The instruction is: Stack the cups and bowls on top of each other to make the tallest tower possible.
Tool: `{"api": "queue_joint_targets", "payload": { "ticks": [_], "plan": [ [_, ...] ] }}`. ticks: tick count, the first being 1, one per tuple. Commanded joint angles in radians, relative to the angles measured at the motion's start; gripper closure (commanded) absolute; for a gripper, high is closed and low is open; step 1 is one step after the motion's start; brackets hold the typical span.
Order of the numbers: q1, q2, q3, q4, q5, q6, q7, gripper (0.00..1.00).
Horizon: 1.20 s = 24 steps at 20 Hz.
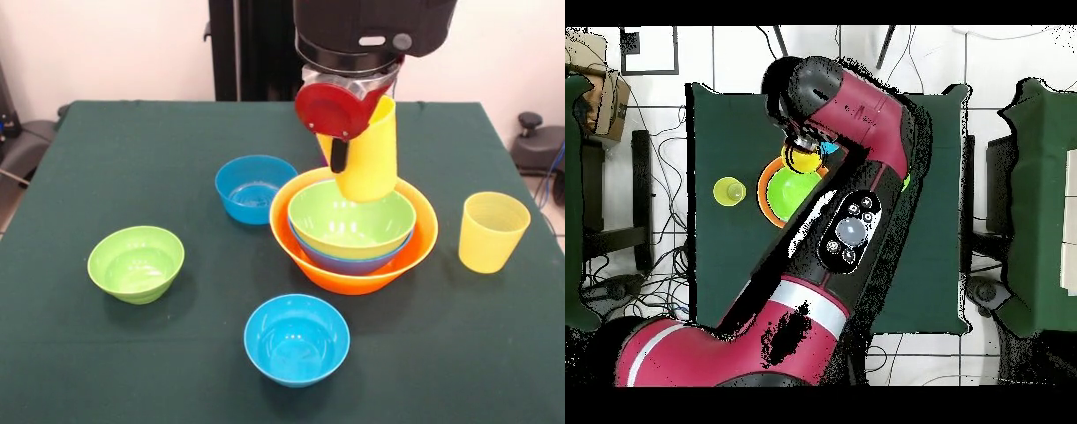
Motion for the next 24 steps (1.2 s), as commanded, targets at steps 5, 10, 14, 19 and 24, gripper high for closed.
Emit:
{"api": "queue_joint_targets", "payload": {
  "ticks": [5, 10, 14, 19, 24],
  "plan": [
    [-0.001, 0.100, 0.084, -0.008, -0.165, -0.005, -0.036, 1.00],
    [-0.002, 0.111, 0.103, 0.010, -0.183, -0.064, -0.041, 1.00],
    [0.000, 0.116, 0.102, 0.025, -0.196, -0.097, -0.046, 1.00],
    [0.001, 0.132, 0.101, 0.011, -0.208, -0.121, -0.022, 1.00],
    [-0.004, 0.166, 0.091, -0.019, -0.211, -0.141, 0.006, 1.00]
  ]
}}
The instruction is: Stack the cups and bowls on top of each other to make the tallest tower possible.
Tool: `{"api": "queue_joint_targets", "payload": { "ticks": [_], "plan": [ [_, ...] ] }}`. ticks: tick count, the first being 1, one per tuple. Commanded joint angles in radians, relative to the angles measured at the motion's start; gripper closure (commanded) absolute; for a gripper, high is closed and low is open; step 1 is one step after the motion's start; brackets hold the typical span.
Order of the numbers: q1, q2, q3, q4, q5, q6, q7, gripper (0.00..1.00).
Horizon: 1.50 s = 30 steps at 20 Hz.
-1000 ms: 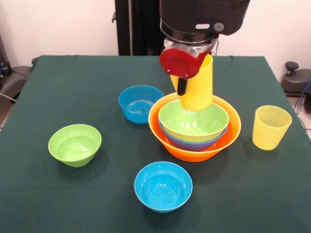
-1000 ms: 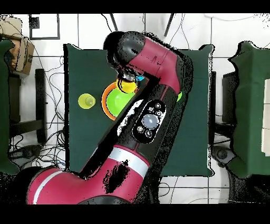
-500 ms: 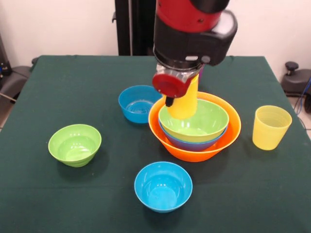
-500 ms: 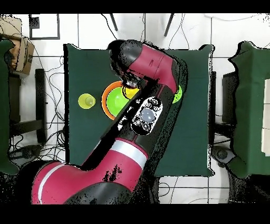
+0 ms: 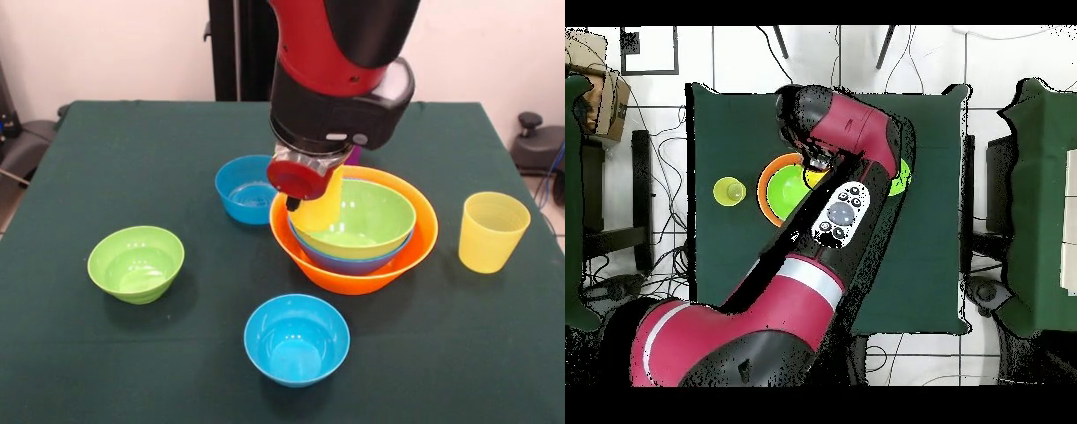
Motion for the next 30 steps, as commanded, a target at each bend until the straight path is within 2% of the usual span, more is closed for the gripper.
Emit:
{"api": "queue_joint_targets", "payload": {
  "ticks": [1, 11, 17, 24, 30],
  "plan": [
    [-0.004, 0.064, 0.090, -0.017, -0.069, -0.082, 0.008, 1.00],
    [-0.003, 0.107, 0.095, -0.046, -0.052, -0.110, 0.032, 1.00],
    [0.003, 0.085, 0.099, -0.026, -0.044, -0.099, 0.029, 1.00],
    [0.011, 0.027, 0.098, -0.002, -0.036, -0.029, 0.025, 1.00],
    [0.013, -0.059, 0.055, -0.037, -0.053, 0.162, 0.019, 1.00]
  ]
}}
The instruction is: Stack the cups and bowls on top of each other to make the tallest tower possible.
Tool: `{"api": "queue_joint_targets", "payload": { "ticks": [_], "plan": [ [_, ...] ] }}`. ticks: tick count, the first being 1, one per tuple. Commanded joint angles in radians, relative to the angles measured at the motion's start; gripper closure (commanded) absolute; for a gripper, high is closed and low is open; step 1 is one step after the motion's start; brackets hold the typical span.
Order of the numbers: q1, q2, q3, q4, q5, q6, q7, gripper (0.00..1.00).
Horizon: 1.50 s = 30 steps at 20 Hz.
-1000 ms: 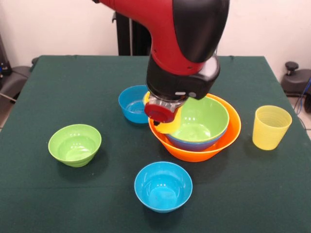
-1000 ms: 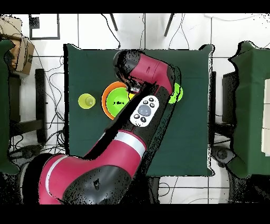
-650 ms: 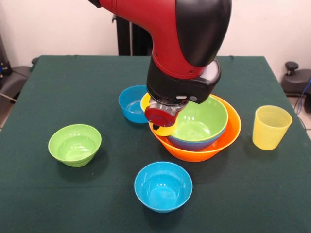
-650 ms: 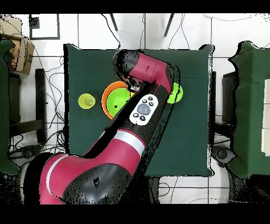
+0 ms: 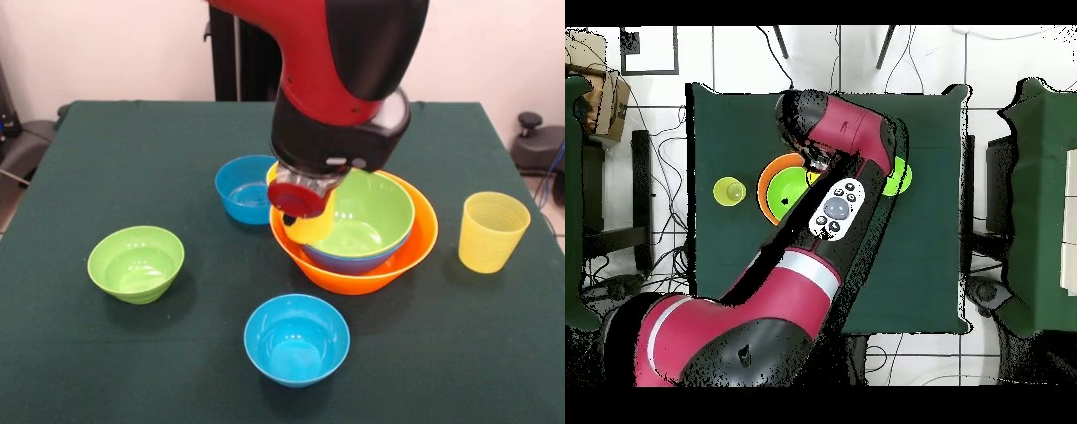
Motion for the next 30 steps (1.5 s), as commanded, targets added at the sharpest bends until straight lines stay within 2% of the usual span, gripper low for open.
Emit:
{"api": "queue_joint_targets", "payload": {
  "ticks": [1, 6, 9, 13, 17, 24, 27, 30],
  "plan": [
    [0.007, -0.100, 0.053, -0.029, -0.049, 0.204, 0.018, 1.00],
    [0.012, -0.118, 0.067, -0.004, -0.044, 0.187, 0.020, 1.00],
    [0.023, -0.116, 0.103, 0.047, -0.031, 0.118, 0.015, 1.00],
    [0.034, -0.088, 0.123, 0.094, -0.037, 0.013, 0.016, 1.00],
    [0.041, -0.050, 0.128, 0.098, -0.042, -0.066, 0.028, 1.00],
    [0.044, -0.005, 0.133, 0.099, -0.044, -0.147, 0.032, 1.00],
    [0.050, -0.026, 0.152, 0.147, -0.048, -0.153, -0.013, 1.00],
    [0.060, -0.048, 0.170, 0.206, -0.031, -0.180, -0.007, 1.00]
  ]
}}
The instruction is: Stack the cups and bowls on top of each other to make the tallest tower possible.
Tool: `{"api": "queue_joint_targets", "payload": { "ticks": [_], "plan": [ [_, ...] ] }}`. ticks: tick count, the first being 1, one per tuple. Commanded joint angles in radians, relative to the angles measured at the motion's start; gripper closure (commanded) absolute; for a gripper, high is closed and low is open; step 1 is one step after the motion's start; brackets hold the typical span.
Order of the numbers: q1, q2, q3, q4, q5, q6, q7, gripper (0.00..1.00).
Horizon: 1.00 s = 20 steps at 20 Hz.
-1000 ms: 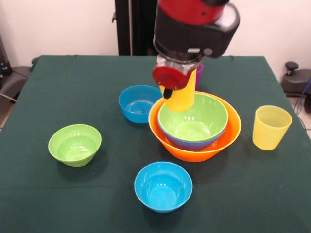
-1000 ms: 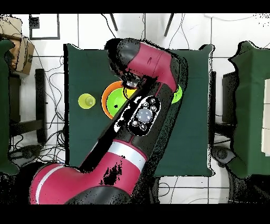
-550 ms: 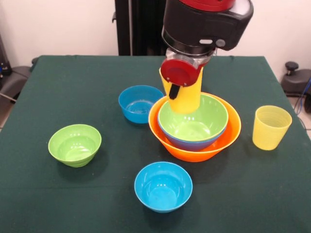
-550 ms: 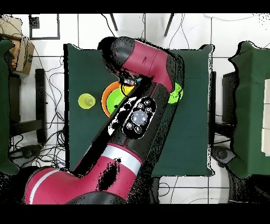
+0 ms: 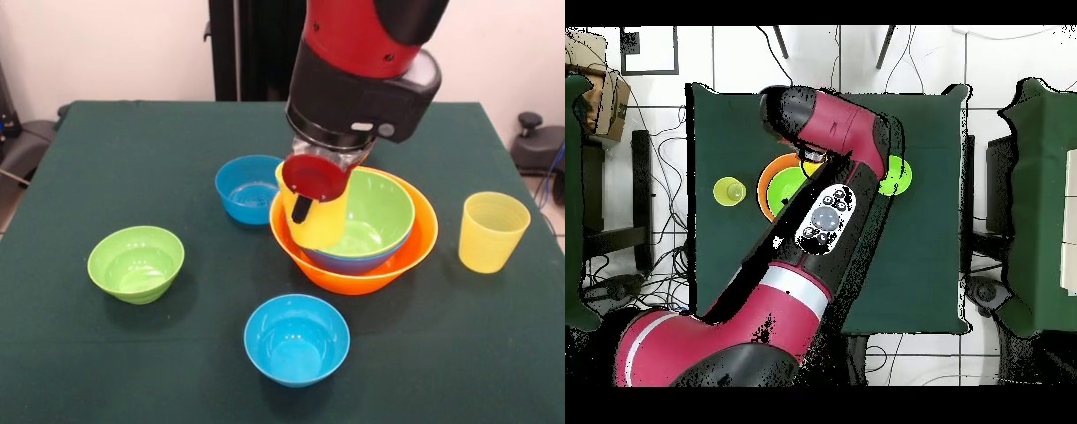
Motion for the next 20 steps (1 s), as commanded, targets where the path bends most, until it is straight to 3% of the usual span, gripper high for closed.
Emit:
{"api": "queue_joint_targets", "payload": {
  "ticks": [1, 14, 20],
  "plan": [
    [0.034, 0.010, 0.162, 0.167, -0.029, -0.055, 0.003, 1.00],
    [0.071, -0.044, 0.134, 0.188, -0.037, 0.036, 0.029, 1.00],
    [0.078, 0.002, 0.141, 0.192, -0.031, -0.055, 0.047, 1.00]
  ]
}}
